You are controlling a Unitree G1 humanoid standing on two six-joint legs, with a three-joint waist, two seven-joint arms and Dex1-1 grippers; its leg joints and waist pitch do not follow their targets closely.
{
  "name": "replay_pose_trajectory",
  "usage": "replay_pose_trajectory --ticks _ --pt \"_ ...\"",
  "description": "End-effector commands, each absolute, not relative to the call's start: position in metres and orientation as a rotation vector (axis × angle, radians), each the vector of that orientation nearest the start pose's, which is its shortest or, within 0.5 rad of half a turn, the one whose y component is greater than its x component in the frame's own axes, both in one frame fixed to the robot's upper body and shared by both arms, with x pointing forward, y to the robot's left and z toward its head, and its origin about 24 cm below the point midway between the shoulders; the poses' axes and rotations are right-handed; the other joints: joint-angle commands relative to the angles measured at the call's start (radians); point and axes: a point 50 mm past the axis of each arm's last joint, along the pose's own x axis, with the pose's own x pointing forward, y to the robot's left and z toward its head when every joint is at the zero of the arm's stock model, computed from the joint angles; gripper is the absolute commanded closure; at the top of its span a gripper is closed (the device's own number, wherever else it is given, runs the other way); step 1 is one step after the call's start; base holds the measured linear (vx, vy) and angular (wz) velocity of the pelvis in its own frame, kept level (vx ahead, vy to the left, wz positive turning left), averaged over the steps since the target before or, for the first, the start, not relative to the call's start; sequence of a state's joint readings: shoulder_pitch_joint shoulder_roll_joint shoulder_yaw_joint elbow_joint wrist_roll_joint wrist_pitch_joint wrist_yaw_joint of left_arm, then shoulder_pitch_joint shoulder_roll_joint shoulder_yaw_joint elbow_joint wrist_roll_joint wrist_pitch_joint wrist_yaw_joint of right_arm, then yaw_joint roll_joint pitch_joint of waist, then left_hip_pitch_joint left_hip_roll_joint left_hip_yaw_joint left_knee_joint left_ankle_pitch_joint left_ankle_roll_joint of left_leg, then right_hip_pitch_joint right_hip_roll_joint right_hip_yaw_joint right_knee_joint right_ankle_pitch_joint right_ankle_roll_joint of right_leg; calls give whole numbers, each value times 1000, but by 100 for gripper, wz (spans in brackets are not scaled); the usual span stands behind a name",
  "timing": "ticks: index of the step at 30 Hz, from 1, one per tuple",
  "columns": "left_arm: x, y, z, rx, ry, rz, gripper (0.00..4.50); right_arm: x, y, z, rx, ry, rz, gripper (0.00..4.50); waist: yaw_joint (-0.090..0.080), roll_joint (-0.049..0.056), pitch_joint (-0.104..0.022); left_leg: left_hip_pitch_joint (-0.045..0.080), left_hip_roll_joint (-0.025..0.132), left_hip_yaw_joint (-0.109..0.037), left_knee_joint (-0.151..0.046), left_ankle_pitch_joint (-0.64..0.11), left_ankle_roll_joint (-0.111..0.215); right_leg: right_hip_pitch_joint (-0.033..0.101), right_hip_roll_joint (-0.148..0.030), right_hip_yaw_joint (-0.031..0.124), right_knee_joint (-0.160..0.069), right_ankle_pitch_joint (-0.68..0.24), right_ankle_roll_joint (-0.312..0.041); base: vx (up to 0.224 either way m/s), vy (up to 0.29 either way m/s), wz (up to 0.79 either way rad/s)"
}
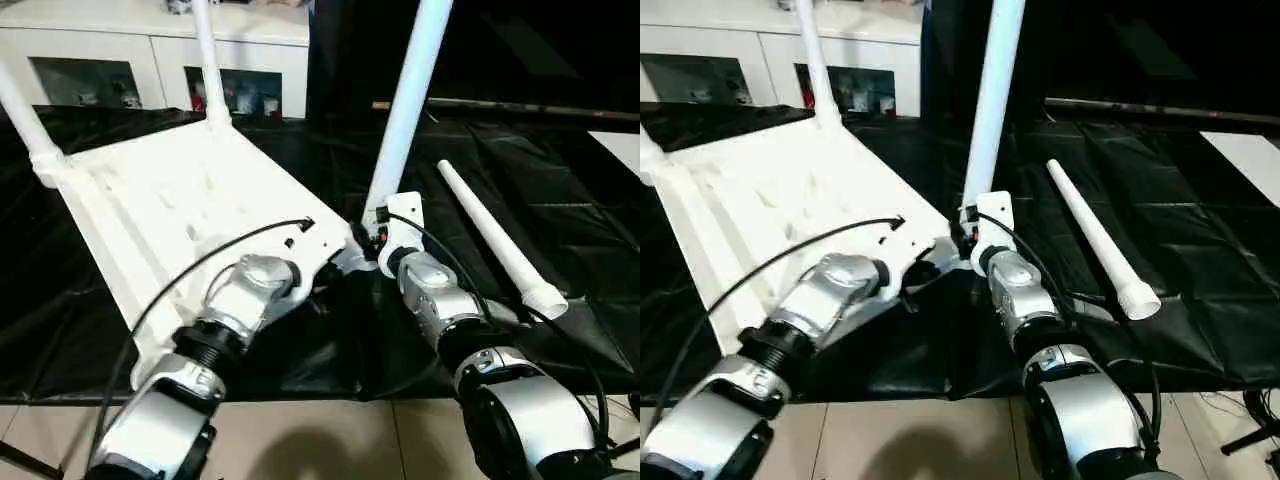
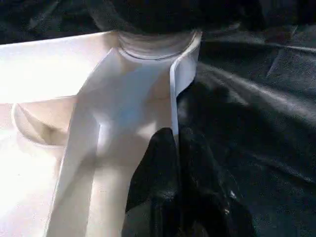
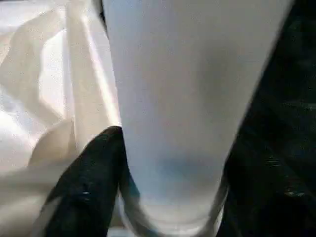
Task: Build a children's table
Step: Rotate leg to tighten
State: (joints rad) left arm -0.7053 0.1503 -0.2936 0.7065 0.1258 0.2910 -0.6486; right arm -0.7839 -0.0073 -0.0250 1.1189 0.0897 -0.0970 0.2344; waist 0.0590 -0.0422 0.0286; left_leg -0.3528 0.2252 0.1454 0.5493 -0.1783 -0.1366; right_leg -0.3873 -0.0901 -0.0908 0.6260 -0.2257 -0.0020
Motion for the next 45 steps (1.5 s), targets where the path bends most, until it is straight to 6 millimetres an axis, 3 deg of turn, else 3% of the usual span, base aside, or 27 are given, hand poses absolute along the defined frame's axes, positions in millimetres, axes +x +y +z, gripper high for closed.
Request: replay_pose_trajectory --ticks 1,2,5,6,8,10,14,18,20,22,28,32,33,45 --pt "349 81 58 444 372 -891 450 357 -89 22 40 313 437 101 6 1 -37 -13 2 15 -65 -269 30 32 -49 48 -111 -342 -114 0 0 0" --pt "348 83 60 444 361 -918 450 358 -90 28 40 282 475 101 9 4 -44 -15 4 18 -59 -203 43 39 -47 49 -99 -223 -143 0 0 0" --pt "346 88 60 449 357 -953 450 357 -92 38 15 225 570 67 10 7 -55 -18 1 22 -45 -67 69 50 -41 49 -72 12 -193 19 0 0" --pt "345 91 60 450 357 -976 450 354 -94 41 -3 207 623 60 9 6 -57 -23 -5 22 -38 1 94 56 -33 47 -60 143 -218 60 13 -2" --pt "341 96 62 448 327 -1053 450 345 -100 44 -38 200 736 38 8 8 -57 -20 -8 26 -32 13 135 57 -33 46 -55 235 -248 58 17 -2" --pt "338 99 63 442 317 -1101 450 338 -107 44 -75 207 805 27 10 8 -55 -19 -8 26 -30 27 159 61 -31 47 -54 265 -256 50 20 0" --pt "327 110 65 435 287 -1267 450 316 -127 46 -148 228 970 16 17 8 -52 -12 -1 29 -31 -11 170 61 -36 49 -60 221 -252 0 0 0" --pt "316 116 68 402 269 -1394 450 305 -137 54 -128 243 1036 16 23 11 -48 -7 5 32 -39 -80 141 53 -39 53 -66 103 -246 0 0 0" --pt "314 118 69 384 273 -1426 450 301 -139 57 -130 244 1061 16 27 8 -42 -2 8 38 -43 -134 107 46 -37 59 -72 15 -234 0 0 0" --pt "312 118 69 381 274 -1448 450 298 -140 58 -133 252 1082 16 30 10 -42 3 9 41 -42 -147 101 41 -38 64 -74 -6 -229 0 0 0" --pt "307 118 69 355 273 -1497 450 290 -141 57 -153 283 1153 16 28 6 -45 -7 4 42 -36 -108 106 43 -37 66 -66 23 -223 0 0 0" --pt "307 119 68 357 274 -1493 450 290 -139 56 -171 293 1157 53 29 6 -46 -7 3 42 -33 -105 104 42 -38 67 -66 13 -218 0 0 0" --pt "306 119 68 357 275 -1493 450 291 -138 56 -171 294 1155 53 30 1 -47 -9 2 42 -32 -99 106 44 -39 67 -64 15 -216 0 0 0" --pt "306 121 67 364 288 -1484 450 292 -138 50 -183 318 1135 164 32 1 -49 -9 0 42 -28 -85 115 44 -36 66 -59 31 -217 0 0 0"
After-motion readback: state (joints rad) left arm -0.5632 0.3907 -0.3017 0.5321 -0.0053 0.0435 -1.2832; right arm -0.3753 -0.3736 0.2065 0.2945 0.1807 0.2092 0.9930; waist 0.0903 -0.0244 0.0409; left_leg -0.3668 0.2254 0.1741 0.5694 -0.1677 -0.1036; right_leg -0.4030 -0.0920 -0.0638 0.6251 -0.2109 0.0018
